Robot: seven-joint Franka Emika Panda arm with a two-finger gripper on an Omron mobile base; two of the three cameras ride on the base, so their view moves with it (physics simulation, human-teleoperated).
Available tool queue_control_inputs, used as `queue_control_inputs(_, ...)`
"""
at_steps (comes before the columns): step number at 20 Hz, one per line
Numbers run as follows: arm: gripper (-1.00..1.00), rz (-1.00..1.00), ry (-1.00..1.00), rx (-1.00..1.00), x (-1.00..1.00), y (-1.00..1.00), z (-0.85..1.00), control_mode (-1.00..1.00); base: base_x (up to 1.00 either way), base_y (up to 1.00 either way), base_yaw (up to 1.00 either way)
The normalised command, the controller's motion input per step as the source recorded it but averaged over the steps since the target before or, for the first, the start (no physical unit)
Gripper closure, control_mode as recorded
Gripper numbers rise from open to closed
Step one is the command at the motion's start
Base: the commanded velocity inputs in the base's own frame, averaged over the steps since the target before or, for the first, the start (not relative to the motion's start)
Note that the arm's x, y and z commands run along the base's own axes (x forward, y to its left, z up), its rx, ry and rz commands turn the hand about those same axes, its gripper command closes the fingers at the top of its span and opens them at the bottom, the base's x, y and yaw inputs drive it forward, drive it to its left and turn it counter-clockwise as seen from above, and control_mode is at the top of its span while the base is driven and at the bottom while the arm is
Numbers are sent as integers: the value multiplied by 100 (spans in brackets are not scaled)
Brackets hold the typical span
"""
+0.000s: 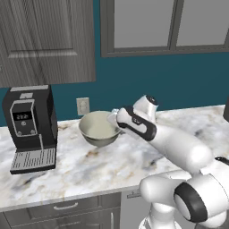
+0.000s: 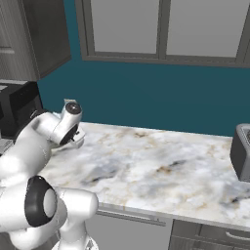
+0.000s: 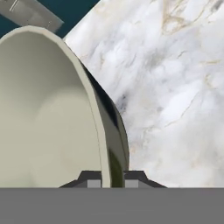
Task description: Pick the cup and bowl from the counter and place them on the counter next to the sink.
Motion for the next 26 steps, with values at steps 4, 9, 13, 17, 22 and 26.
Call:
queue_control_inputs(4, 100, -3, 0, 0, -20, -63, 41, -100, 0, 0, 0)
queue_control_inputs(9, 100, -2, 0, -2, -35, -70, 28, -100, 0, 0, 0)
queue_control_inputs(13, 100, 0, 0, -7, -37, -62, 10, -100, 0, 0, 0)
queue_control_inputs(17, 100, 0, 1, -8, -40, -61, 15, -100, 0, 0, 0)
queue_control_inputs(22, 100, 0, 3, -3, -19, -42, 24, -100, 0, 0, 0)
queue_control_inputs(26, 100, 0, 2, 0, -24, -21, 46, -100, 0, 0, 0)
